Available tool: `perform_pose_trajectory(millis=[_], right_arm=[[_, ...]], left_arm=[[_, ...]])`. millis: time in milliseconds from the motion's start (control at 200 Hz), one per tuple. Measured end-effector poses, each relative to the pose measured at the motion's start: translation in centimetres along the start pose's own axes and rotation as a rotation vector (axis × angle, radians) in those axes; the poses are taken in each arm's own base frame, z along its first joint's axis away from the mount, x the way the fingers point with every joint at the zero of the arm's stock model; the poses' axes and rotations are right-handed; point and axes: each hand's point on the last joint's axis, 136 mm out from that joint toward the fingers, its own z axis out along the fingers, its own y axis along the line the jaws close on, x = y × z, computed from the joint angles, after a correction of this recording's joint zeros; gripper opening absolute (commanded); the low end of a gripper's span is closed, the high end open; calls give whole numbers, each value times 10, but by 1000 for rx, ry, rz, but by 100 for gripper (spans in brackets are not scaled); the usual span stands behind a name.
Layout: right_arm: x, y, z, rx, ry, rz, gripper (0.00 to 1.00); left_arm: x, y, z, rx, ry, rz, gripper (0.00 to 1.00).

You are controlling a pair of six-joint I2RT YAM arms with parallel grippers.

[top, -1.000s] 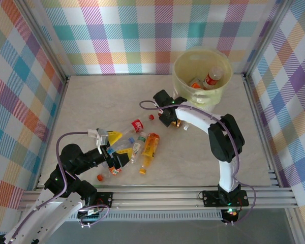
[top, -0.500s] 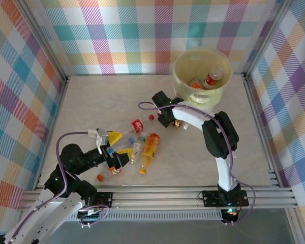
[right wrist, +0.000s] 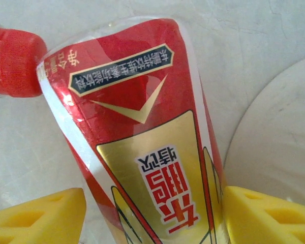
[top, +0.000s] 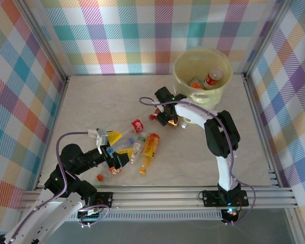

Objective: Put the plastic bottles in the bin

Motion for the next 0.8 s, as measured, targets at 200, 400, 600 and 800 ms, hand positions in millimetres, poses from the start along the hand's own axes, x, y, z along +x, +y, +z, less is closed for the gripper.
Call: perform_pose_trajectory(millis=[200,400,600,800], right_arm=[[-1,2,0,-8,-19,-8,70],[1,1,-1,4,-35,-13,73],[0,-6,0,45,-38,-25,75],[-2,-11,-1,68,-37,-31,75]], left_arm=[[0,0,0,0,0,0,100],[0,0,0,0,1,0,100],[0,0,0,0,1,-1,100],[0,0,0,-1,1,-1,100]])
